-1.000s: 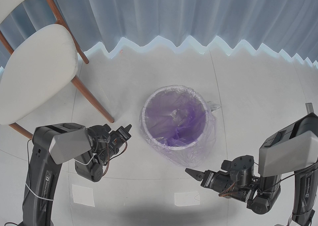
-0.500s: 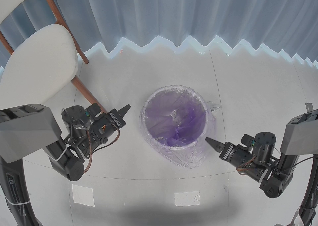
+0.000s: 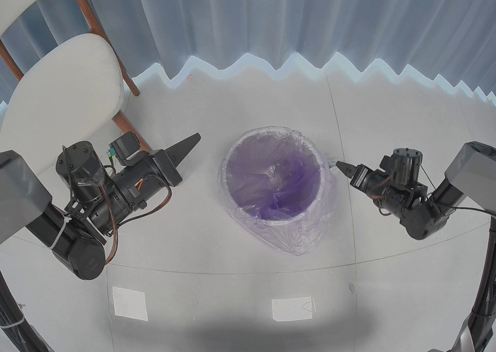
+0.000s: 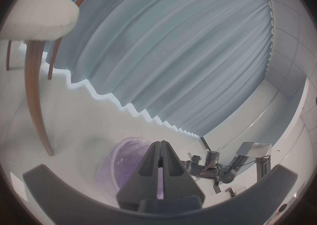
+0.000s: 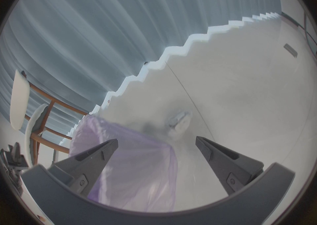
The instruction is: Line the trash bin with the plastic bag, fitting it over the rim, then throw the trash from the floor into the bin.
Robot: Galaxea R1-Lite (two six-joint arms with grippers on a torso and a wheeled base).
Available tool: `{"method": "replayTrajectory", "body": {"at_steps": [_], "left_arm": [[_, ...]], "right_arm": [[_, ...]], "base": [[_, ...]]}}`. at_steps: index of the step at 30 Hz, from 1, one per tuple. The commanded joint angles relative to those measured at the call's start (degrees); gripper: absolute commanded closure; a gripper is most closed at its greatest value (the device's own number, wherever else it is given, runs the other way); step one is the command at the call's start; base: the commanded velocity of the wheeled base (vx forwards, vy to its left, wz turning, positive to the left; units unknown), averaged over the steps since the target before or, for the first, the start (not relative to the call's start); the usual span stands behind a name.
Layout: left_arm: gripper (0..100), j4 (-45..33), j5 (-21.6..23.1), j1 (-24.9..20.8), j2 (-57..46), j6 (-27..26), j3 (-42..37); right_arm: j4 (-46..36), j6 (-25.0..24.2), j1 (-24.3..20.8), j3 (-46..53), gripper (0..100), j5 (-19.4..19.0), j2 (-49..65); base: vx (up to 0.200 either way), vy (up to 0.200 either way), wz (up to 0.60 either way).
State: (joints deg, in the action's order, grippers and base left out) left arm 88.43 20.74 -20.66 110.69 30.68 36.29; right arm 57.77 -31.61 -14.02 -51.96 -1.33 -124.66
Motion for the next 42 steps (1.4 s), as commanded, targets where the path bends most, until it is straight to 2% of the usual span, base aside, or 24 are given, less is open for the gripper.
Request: {"method": "replayTrajectory", "body": {"at_steps": [1, 2, 3, 7, 9, 13, 16, 22, 28, 35, 37, 41, 42], "left_arm": [[100, -0.4, 3.3, 1.7, -5.6, -0.8, -0.3], [100, -1.0, 3.3, 1.7, -6.4, -0.5, -1.0], [0, -1.7, 3.3, 1.7, -6.9, -0.2, -1.4], [0, -1.3, 1.6, 3.3, -6.8, 0.2, -0.3], [0, -0.9, 1.6, 4.0, -6.8, 0.2, 0.2], [0, -0.8, 1.8, 5.0, -6.6, -0.9, -0.1], [0, -1.6, 2.4, 7.8, -7.3, -2.7, -1.0], [0, -1.1, 3.1, 7.3, -7.2, -2.9, -1.4], [0, -0.5, 2.6, 6.5, -7.4, -2.8, -0.8], [0, 0.0, 2.8, 5.9, -8.0, -2.9, -1.0], [0, 0.0, 2.7, 5.7, -7.9, -2.9, -1.0], [0, 0.1, 2.8, 5.5, -8.1, -2.9, 0.6], [0, 0.0, 2.7, 5.5, -8.2, -2.8, 1.8]], "right_arm": [[-15.1, 8.8, 5.3, -29.3, 0, 0.0, -15.6], [-16.8, 10.2, 5.7, -35.0, 0, 0.4, -19.0], [-18.4, 11.2, 6.1, -40.4, 0, 0.9, -21.9], [-25.4, 13.7, 7.9, -58.4, 0, 1.6, -30.5], [-27.5, 13.7, 8.7, -62.6, 0, 1.9, -33.0], [-28.8, 13.8, 9.5, -62.6, 0, 1.9, -35.5], [-30.3, 14.6, 9.7, -62.6, 0, 1.9, -35.8], [-35.4, 15.7, 10.1, -62.6, 0, 1.9, -36.9], [-33.7, 16.9, 10.0, -62.6, 0, 1.9, -38.7], [-28.6, 16.9, 9.7, -62.6, 0, 1.8, -37.8], [-28.4, 16.4, 9.8, -62.6, 0, 1.7, -36.7], [-32.5, 7.4, 9.6, -62.6, 0, 0.0, -24.7], [-34.3, 5.9, 9.4, -58.6, 0, -1.2, -20.8]], "base": [[0.000, 0.000, 0.00], [0.000, 0.000, 0.00], [0.000, 0.000, 0.00], [0.000, 0.000, 0.00], [0.000, 0.000, 0.00], [0.000, 0.000, 0.00], [0.200, 0.000, 0.00], [0.200, 0.000, 0.00], [0.200, 0.000, 0.00], [0.000, 0.000, 0.00], [0.000, 0.000, 0.00], [0.000, 0.000, 0.00], [0.000, 0.000, 0.00]]}}
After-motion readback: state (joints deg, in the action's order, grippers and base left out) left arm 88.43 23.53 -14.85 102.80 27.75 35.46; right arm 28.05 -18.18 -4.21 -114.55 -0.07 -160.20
